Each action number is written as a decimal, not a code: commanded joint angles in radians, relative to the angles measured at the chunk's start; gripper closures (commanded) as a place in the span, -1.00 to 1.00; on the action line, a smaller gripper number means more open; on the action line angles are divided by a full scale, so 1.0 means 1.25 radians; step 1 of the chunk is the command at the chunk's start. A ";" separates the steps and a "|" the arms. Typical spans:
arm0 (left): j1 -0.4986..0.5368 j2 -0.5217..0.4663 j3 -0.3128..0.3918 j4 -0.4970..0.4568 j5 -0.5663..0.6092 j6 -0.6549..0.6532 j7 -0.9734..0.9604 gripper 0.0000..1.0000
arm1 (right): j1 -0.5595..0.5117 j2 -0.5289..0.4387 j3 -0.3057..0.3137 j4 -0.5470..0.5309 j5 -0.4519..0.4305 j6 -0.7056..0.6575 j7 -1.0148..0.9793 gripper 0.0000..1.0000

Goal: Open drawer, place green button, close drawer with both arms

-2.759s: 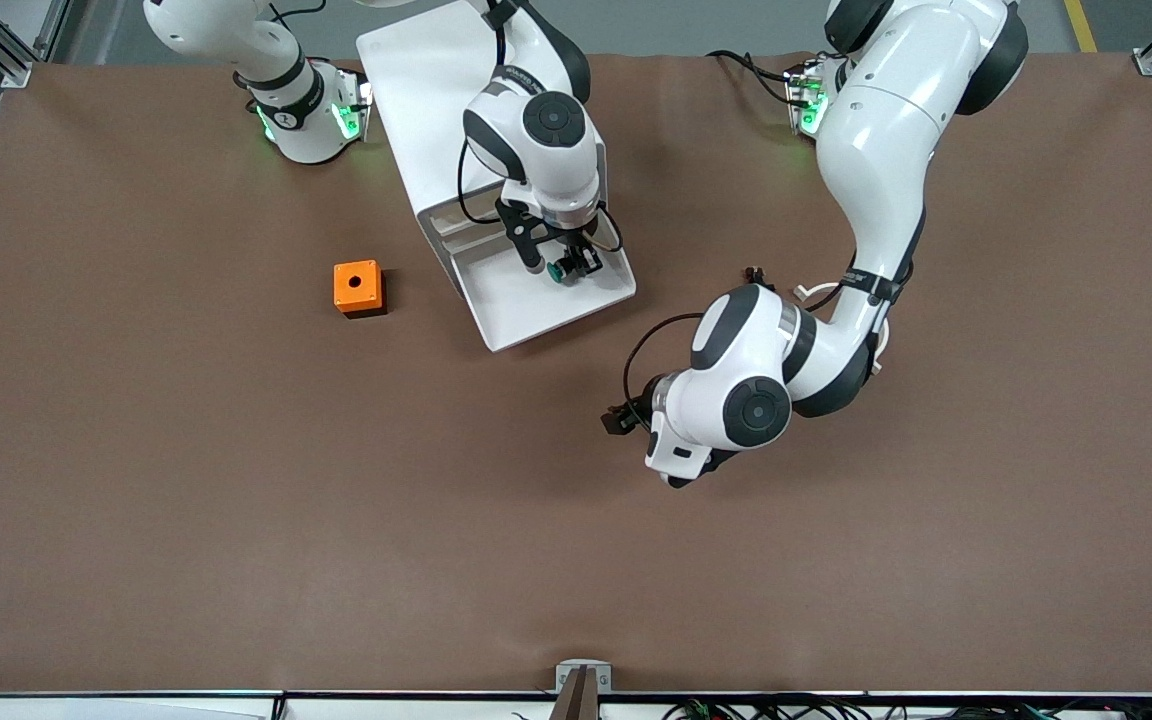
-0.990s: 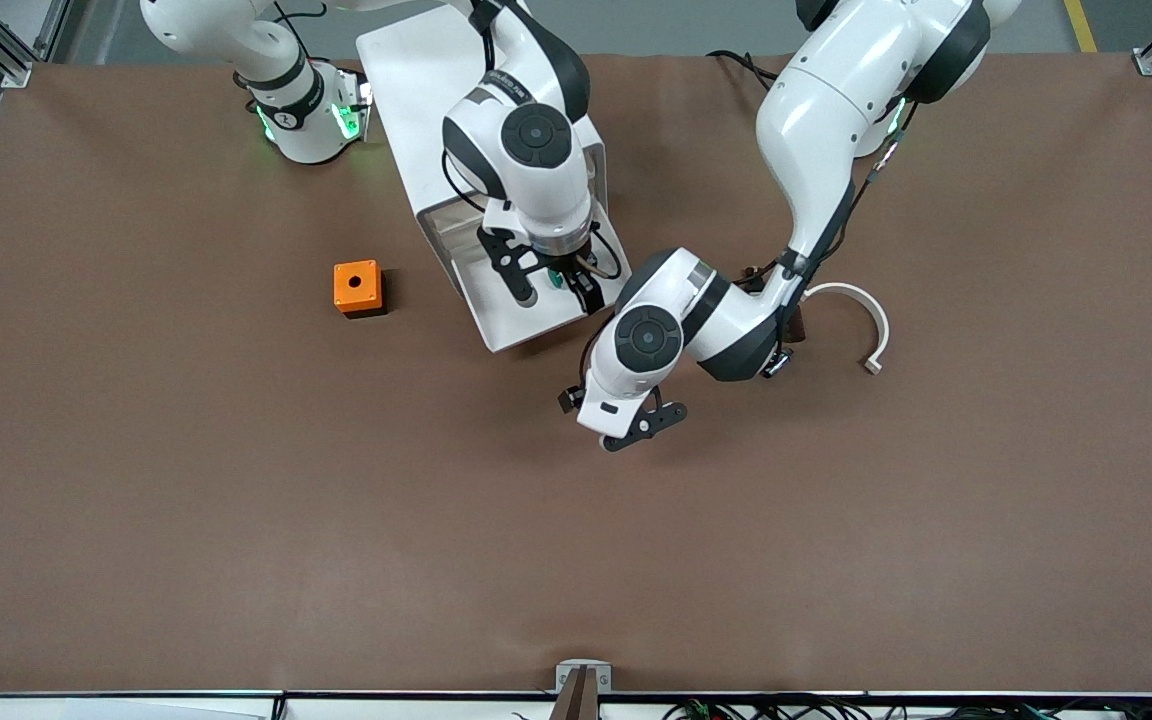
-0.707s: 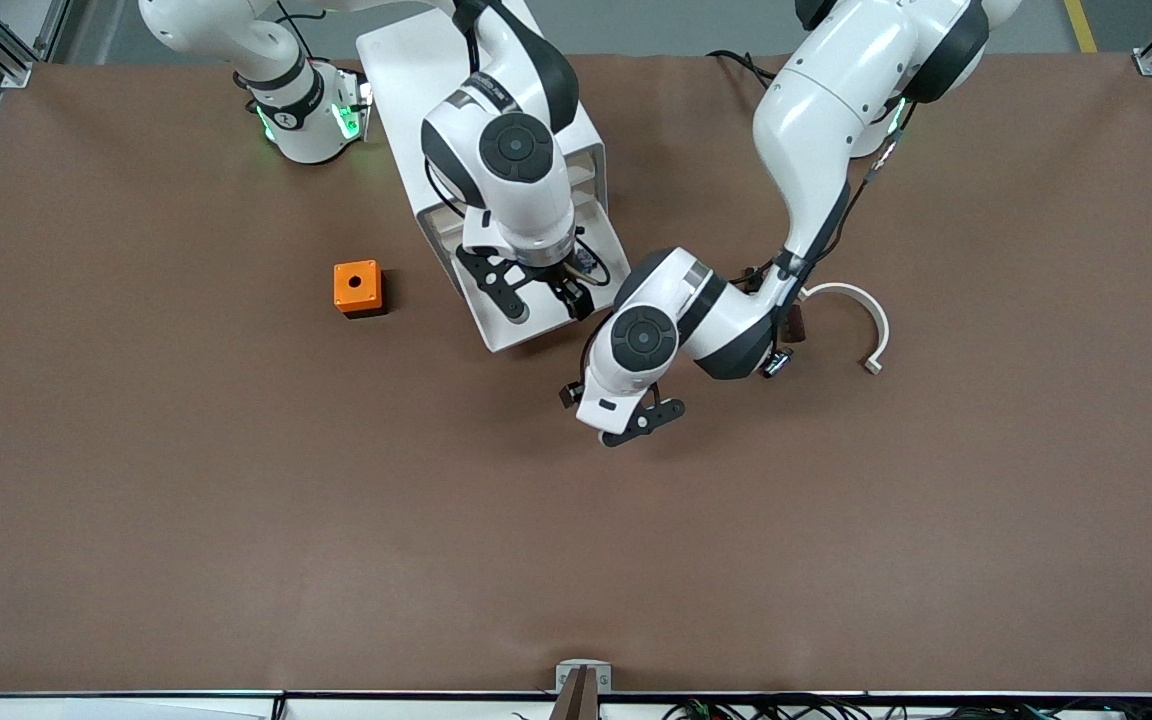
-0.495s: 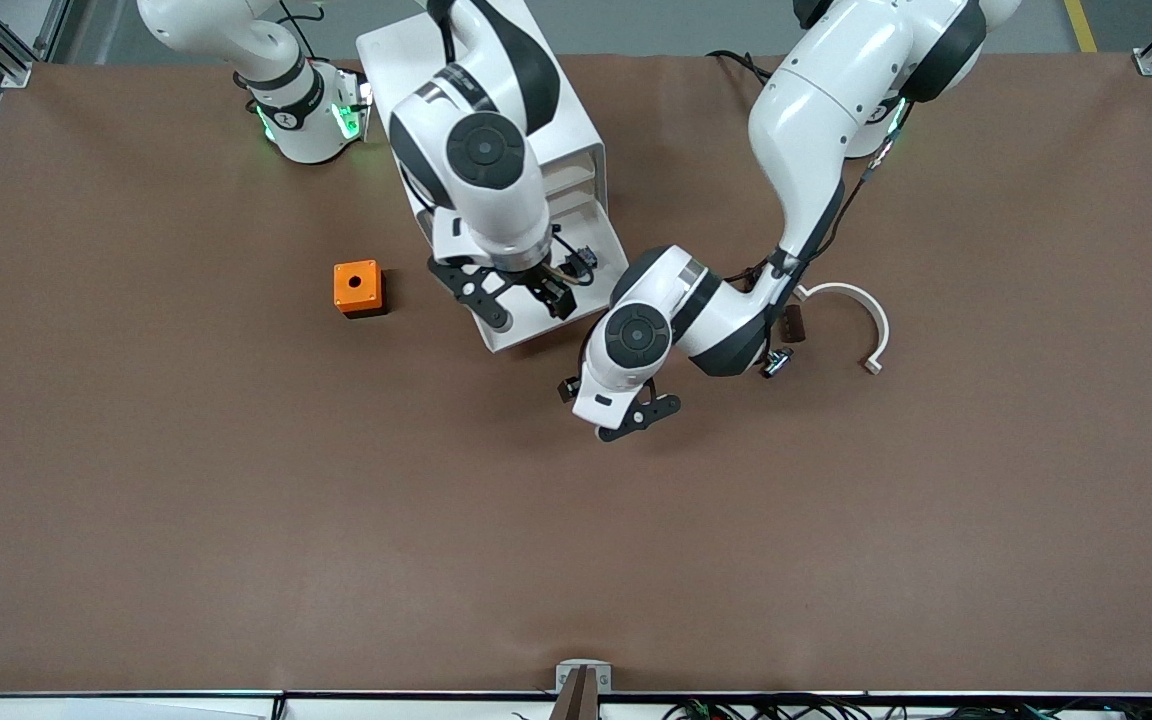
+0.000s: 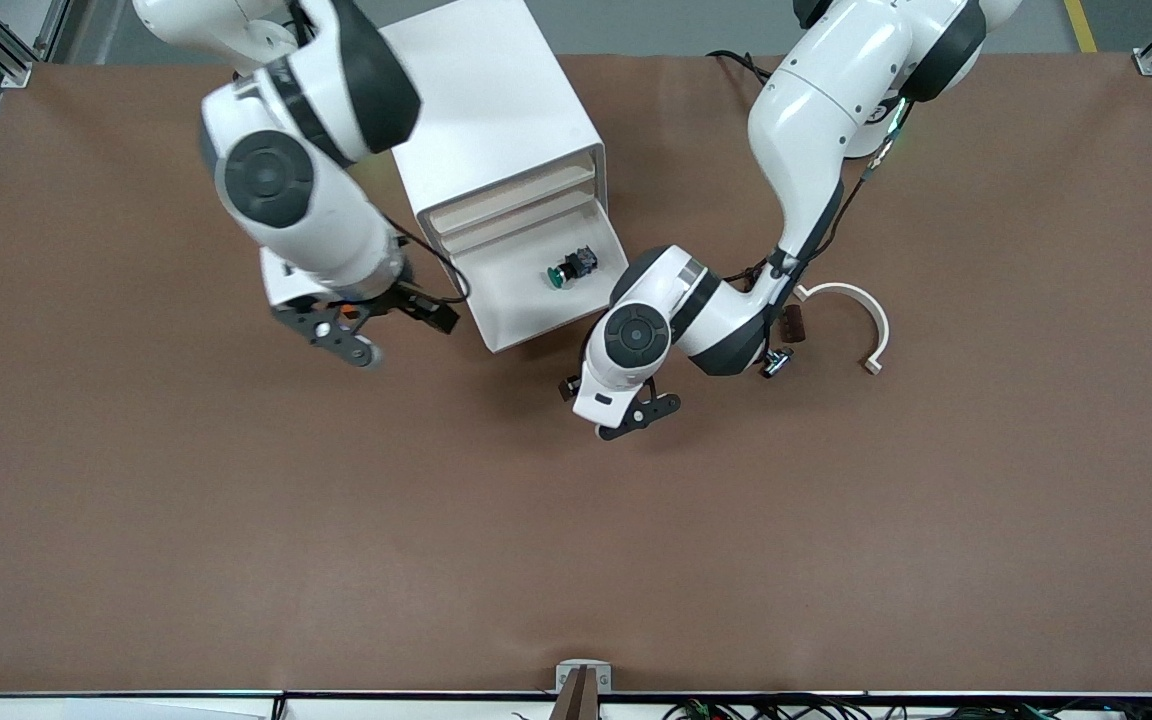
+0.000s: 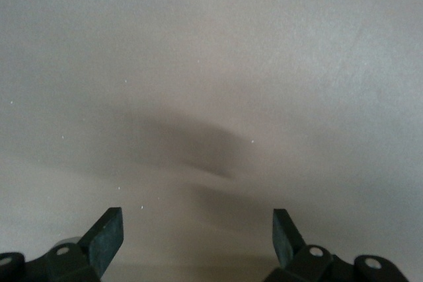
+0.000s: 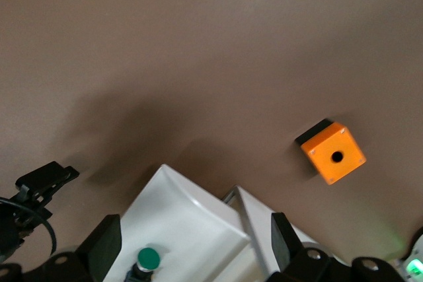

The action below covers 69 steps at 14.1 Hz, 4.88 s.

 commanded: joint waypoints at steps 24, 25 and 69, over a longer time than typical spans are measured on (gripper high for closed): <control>-0.167 -0.060 0.002 -0.102 0.011 0.041 -0.156 -0.99 | -0.426 -0.089 0.015 0.014 -0.075 -0.163 -0.636 -1.00; -0.168 -0.061 0.001 -0.102 0.009 0.039 -0.156 -0.99 | -0.434 -0.089 0.015 0.017 -0.075 -0.164 -0.639 -1.00; 0.145 -0.300 -0.063 -0.070 -0.099 -0.172 0.104 -0.99 | -0.419 -0.332 0.008 -0.099 -0.094 -0.191 -0.679 -1.00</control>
